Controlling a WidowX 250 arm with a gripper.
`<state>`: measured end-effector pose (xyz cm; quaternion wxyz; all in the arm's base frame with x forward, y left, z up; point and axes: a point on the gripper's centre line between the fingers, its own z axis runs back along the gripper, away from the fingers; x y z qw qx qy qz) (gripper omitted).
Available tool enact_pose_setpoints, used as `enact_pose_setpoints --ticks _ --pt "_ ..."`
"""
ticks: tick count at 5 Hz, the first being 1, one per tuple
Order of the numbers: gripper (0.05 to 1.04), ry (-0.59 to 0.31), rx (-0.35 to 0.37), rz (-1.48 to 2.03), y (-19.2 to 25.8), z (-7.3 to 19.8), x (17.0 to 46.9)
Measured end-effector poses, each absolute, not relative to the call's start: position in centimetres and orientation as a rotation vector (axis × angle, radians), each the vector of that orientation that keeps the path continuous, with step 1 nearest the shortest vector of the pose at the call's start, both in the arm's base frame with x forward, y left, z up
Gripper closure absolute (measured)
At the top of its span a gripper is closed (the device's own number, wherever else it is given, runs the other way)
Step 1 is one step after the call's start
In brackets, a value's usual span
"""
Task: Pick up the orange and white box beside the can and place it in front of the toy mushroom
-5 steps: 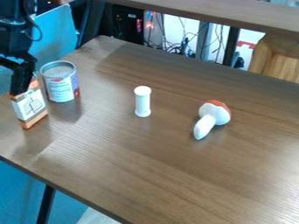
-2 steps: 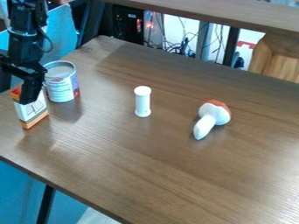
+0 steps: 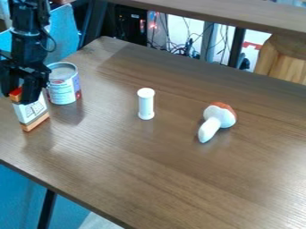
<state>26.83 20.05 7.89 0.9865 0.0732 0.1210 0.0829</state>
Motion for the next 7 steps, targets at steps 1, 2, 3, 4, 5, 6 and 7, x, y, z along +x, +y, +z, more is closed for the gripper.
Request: enact_pose_setpoints --ticks 1,2,3,4,5,6,7 --pt "0.692 0.216 0.080 0.125 19.2 7.9 27.3" --pt "0.700 0.138 0.064 0.084 18.4 10.8 27.5" --pt "0.700 0.125 0.068 0.064 17.7 11.5 27.4" --pt "0.700 0.050 0.071 -0.031 14.2 13.9 28.7" --pt "0.700 0.039 0.057 -0.116 11.2 14.6 29.6" --pt "0.700 0.043 0.058 -0.158 9.0 15.2 31.4" --pt "0.700 0.084 -0.044 -0.220 6.0 14.9 32.3"
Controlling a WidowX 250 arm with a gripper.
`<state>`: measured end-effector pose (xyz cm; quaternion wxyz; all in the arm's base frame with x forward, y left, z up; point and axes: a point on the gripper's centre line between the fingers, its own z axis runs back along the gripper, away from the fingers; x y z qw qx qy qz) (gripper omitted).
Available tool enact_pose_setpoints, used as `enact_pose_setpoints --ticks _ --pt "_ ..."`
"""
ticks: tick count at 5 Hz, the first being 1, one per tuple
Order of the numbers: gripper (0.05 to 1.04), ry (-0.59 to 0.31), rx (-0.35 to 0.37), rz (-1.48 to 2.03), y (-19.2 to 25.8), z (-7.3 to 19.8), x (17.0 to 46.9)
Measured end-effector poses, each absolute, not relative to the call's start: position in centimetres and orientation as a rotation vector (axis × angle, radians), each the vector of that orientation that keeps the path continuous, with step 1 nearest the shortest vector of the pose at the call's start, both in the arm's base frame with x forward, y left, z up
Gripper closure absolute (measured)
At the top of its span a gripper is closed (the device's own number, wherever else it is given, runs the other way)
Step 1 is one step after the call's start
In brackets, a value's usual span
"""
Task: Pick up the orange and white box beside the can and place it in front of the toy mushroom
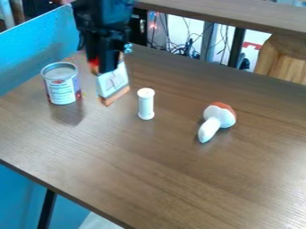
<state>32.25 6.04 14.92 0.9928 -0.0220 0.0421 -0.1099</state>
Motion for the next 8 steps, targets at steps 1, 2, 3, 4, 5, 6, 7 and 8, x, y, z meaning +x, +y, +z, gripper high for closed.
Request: enact_pose_setpoints --ticks 1,2,3,4,5,6,7,8 --pt "0.700 0.104 -0.061 -0.307 1.9 15.7 32.6" --pt "0.700 0.146 -0.034 -0.351 -0.4 14.7 31.2" --pt "0.700 0.160 -0.015 -0.411 -2.5 14.6 29.4" --pt "0.700 0.207 -0.013 -0.471 -4.9 13.5 28.1" --pt "0.700 0.228 -0.007 -0.514 -6.5 12.1 27.2" --pt "0.700 0.255 0.012 -0.545 -7.6 9.4 27.4" --pt "0.700 0.273 0.062 -0.543 -7.8 7.7 27.8" --pt "0.700 0.186 0.105 -0.516 -8.2 7.5 29.0"
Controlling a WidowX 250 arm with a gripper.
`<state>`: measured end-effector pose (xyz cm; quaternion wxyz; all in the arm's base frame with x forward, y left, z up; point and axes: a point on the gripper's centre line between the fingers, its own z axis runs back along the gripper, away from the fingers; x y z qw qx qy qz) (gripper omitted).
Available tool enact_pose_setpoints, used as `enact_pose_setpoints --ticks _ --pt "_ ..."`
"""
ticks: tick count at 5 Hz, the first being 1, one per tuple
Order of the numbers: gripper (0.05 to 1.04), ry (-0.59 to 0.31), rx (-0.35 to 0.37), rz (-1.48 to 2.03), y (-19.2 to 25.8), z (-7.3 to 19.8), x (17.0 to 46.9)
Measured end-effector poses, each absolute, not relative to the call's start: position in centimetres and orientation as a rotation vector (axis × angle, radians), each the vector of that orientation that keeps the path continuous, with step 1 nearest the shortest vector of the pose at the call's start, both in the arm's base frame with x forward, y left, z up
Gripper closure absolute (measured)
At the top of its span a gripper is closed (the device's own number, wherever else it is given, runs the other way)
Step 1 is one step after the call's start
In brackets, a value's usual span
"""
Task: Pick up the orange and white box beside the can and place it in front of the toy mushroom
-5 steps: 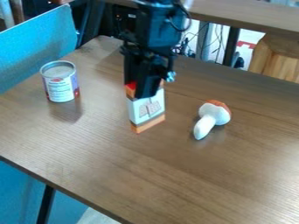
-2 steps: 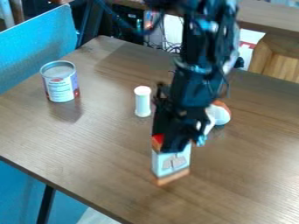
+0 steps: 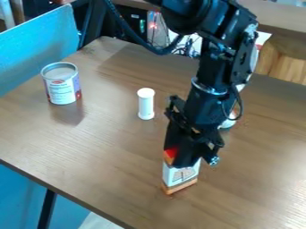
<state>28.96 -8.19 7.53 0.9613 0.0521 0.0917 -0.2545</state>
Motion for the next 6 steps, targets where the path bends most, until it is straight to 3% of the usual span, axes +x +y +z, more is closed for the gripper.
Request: enact_pose_setpoints --ticks 1,2,3,4,5,6 --pt "0.700 0.161 0.117 -0.494 -8.2 7.4 29.2" --pt "0.631 0.157 0.088 -0.495 -8.3 7.4 29.2" --pt "0.273 0.161 0.014 -0.464 -7.0 7.9 28.9" --pt "0.081 0.057 -0.076 -0.456 -5.5 11.2 28.5" --pt "0.079 -0.071 -0.164 -0.412 -2.8 15.1 27.3" --pt "0.083 -0.166 -0.122 -0.335 1.0 17.6 26.4"
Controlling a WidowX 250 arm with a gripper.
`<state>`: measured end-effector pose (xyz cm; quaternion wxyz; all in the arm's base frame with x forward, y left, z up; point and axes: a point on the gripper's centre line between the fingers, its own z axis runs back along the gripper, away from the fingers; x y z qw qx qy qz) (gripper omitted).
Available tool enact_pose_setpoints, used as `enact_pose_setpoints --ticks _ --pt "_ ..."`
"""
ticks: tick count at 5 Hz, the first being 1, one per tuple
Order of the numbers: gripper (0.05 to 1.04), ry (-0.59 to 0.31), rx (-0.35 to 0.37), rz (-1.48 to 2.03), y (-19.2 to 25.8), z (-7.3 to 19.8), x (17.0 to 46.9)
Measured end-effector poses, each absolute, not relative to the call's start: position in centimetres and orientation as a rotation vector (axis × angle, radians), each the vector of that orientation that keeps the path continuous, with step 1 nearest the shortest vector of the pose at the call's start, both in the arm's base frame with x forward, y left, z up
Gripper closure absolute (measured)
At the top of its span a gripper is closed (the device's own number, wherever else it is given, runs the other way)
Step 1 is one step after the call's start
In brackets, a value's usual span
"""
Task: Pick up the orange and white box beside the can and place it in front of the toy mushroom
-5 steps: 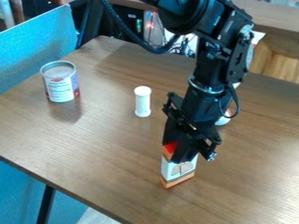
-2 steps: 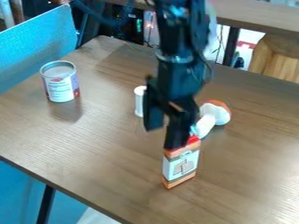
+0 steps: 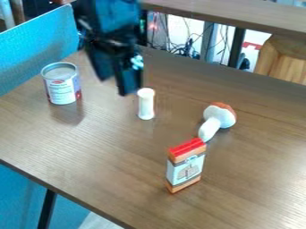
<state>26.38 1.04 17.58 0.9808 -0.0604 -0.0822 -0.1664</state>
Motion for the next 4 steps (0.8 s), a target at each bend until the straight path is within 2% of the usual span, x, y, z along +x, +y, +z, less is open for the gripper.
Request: enact_pose_setpoints --ticks 1,2,3,4 --pt "0.083 -0.145 -0.043 -0.218 5.5 16.5 27.1" --pt "0.083 -0.084 -0.007 -0.130 10.5 14.4 30.1" --pt "0.083 -0.045 0.046 -0.086 13.4 13.1 33.3" --pt "0.083 -0.015 0.085 -0.049 15.1 12.3 35.3"
